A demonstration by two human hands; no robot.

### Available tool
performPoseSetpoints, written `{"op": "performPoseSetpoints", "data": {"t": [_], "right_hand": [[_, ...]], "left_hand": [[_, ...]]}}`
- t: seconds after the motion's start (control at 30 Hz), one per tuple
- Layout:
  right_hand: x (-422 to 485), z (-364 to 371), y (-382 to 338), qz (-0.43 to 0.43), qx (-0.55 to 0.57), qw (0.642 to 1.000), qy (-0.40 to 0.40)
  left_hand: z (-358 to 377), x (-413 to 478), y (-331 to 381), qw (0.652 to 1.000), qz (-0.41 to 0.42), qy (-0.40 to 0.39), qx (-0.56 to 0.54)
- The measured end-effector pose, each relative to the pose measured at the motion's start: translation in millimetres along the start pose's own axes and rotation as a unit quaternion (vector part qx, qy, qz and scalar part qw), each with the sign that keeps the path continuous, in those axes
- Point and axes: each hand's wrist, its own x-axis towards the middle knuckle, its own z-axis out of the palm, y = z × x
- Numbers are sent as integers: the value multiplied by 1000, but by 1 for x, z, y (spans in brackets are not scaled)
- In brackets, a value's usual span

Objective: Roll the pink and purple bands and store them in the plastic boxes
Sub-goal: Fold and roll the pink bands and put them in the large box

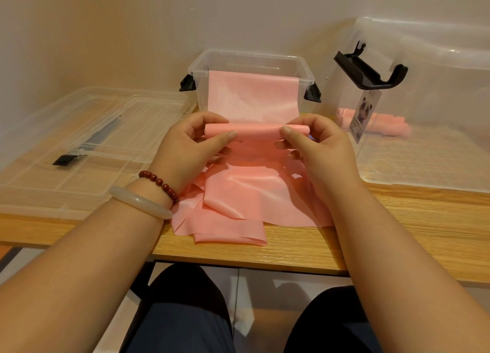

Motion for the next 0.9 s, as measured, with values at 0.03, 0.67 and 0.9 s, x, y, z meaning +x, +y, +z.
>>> {"op": "performPoseSetpoints", "data": {"t": [0.03, 0.67, 0.9], "right_hand": [[0, 0, 0, 3, 1, 1000, 0], [0, 2, 3, 20, 2, 1000, -17], [-3, -2, -2, 7, -26, 998, -51]], "left_hand": [[0, 0, 0, 1000, 1, 0, -3], [-1, 0, -1, 1000, 11, -9, 6], [-1, 3, -5, 999, 2, 20, 29]]}}
